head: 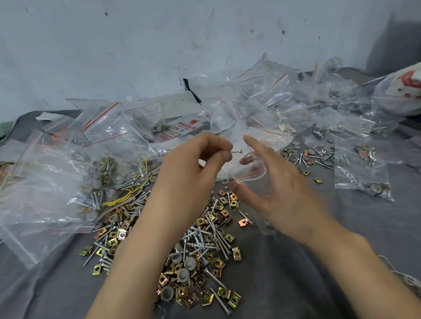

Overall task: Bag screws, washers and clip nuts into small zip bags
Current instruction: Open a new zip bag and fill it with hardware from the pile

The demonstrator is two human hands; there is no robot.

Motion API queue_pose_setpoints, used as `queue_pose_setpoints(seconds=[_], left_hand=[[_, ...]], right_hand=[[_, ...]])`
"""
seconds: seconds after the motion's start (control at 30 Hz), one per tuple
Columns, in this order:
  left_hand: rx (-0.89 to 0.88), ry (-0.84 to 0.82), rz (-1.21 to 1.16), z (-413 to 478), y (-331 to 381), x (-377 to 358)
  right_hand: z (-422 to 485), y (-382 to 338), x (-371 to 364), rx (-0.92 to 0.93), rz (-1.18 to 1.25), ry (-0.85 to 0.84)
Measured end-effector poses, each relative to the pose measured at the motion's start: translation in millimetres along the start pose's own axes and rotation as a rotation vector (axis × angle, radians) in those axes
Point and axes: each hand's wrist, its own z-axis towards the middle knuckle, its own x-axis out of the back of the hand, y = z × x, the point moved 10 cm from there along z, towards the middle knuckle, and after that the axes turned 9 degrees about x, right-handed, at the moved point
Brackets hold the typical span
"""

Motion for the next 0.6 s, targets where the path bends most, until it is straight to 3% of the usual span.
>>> queue_pose_setpoints(seconds=[0.3,0.6], left_hand=[[-0.091,-0.085,0.094,-5,13,-18],[-0.074,-0.086,0.088,-4,5,-16]], right_hand=[[0,0,1,0.015,-0.003,0.003],[0,0,3,0.006,0.014,0.002]])
